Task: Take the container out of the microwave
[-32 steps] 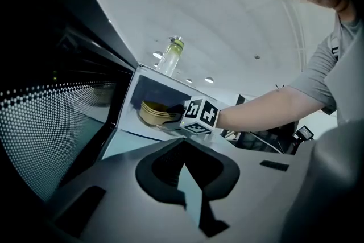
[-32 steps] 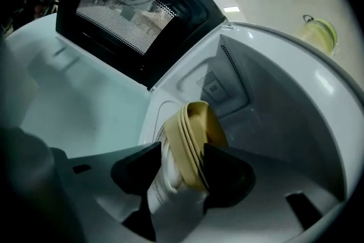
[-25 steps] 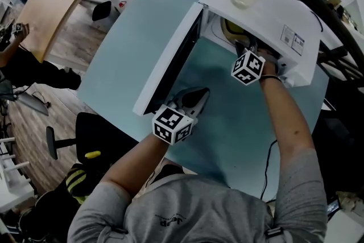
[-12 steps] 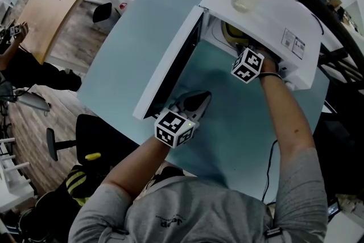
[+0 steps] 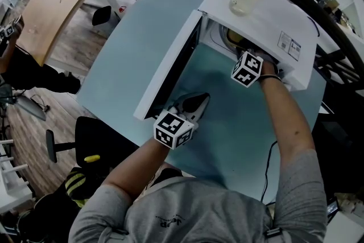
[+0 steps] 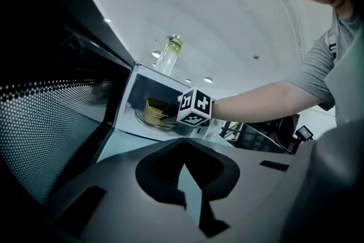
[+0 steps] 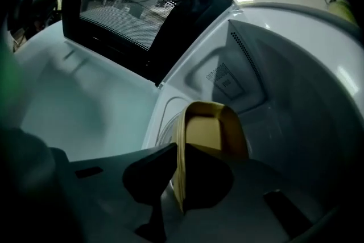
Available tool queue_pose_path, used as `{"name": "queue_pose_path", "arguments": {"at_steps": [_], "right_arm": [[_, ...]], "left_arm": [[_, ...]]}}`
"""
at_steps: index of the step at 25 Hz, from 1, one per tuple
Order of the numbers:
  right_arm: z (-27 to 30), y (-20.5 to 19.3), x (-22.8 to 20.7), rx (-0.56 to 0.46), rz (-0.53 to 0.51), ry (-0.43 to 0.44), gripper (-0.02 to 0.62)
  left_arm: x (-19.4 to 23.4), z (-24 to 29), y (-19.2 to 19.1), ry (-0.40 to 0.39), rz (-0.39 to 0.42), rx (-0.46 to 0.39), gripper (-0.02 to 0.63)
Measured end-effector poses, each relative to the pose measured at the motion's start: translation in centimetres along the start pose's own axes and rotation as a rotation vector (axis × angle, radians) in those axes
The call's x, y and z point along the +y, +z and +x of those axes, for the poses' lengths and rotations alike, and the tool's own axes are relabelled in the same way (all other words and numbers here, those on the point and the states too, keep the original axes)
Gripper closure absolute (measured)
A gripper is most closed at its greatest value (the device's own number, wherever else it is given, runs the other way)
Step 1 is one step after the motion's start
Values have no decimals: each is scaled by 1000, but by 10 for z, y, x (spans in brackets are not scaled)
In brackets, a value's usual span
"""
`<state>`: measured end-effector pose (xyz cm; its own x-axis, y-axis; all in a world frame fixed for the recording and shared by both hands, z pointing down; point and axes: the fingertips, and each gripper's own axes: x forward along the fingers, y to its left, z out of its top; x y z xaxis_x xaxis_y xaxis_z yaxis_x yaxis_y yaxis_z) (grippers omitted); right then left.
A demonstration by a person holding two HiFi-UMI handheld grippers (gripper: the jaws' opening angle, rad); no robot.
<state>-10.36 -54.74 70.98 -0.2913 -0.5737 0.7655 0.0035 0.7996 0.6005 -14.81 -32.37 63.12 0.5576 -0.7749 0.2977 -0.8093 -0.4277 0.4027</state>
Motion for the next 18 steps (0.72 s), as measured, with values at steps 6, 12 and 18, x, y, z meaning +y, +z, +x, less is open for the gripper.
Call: {"name": "queue_pose_path", "arguments": {"at_steps": [6,12,18], "right_arm": [[-15,6,8,-19,-8,64,554],[-38,17,25,-47,12,134,555],[-68,23,46,-75,32,198,557]], "left_arm": [[-8,-3,8,-8,13,-11,598],[-18,-11,18,-8,29,-22,598],[-31,-22,30,-11,51,-38,598]]}}
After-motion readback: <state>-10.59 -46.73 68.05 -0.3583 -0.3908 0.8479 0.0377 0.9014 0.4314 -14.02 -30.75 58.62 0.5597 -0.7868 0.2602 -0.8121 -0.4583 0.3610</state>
